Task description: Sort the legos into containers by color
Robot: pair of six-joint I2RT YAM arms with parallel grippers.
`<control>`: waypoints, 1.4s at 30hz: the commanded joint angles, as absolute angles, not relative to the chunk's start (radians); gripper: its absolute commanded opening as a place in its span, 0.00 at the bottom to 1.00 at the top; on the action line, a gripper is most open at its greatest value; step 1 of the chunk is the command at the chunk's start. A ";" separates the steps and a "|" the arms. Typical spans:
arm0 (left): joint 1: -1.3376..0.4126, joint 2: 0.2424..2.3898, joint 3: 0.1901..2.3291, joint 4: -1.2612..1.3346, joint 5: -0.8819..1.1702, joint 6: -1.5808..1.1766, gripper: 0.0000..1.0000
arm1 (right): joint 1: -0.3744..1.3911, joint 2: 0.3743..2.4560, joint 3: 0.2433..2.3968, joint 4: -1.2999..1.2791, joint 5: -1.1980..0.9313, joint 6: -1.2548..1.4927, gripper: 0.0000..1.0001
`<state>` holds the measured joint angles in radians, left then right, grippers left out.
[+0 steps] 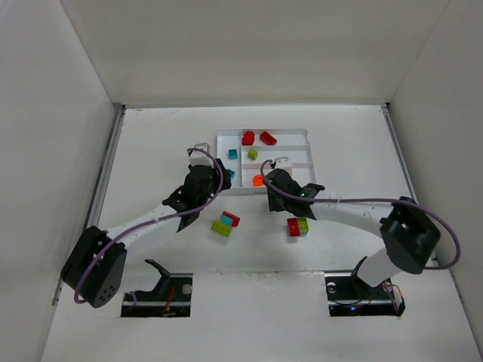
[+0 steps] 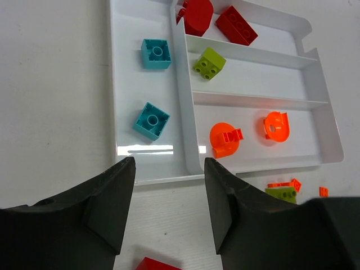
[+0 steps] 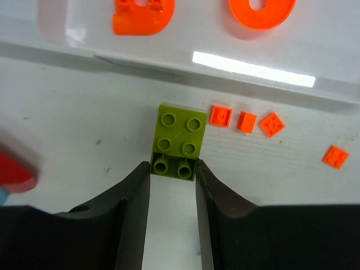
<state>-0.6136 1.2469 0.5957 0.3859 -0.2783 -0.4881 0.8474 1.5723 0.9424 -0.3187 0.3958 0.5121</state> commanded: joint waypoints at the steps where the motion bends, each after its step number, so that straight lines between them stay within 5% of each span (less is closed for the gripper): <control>1: -0.613 1.230 0.588 0.436 -0.275 -0.494 0.49 | 0.872 1.425 0.930 -0.324 0.404 0.543 0.23; 6: -0.614 1.227 0.588 0.436 -0.275 -0.494 0.49 | 0.831 1.419 0.998 -0.282 0.344 0.496 0.24; 20: -0.620 1.235 0.586 0.443 -0.275 -0.492 0.49 | 0.561 1.890 1.382 -0.084 0.215 0.442 0.26; 26: -0.620 1.244 0.587 0.445 -0.275 -0.494 0.49 | 0.551 1.925 1.394 -0.026 0.192 0.480 0.34; 29: -0.624 1.252 0.588 0.449 -0.275 -0.494 0.49 | 0.554 1.924 1.399 -0.032 0.186 0.489 0.50; 32: -0.624 1.247 0.588 0.449 -0.275 -0.494 0.49 | 0.556 1.859 1.329 -0.017 0.205 0.491 0.60; 35: -0.624 1.244 0.588 0.449 -0.275 -0.494 0.49 | 0.567 1.734 1.173 0.027 0.253 0.499 0.60; 40: -0.630 1.244 0.589 0.449 -0.262 -0.500 0.49 | 0.663 1.432 0.818 0.029 0.423 0.549 0.40; 42: -0.634 1.239 0.592 0.448 -0.256 -0.505 0.49 | 0.721 1.317 0.709 -0.029 0.489 0.598 0.39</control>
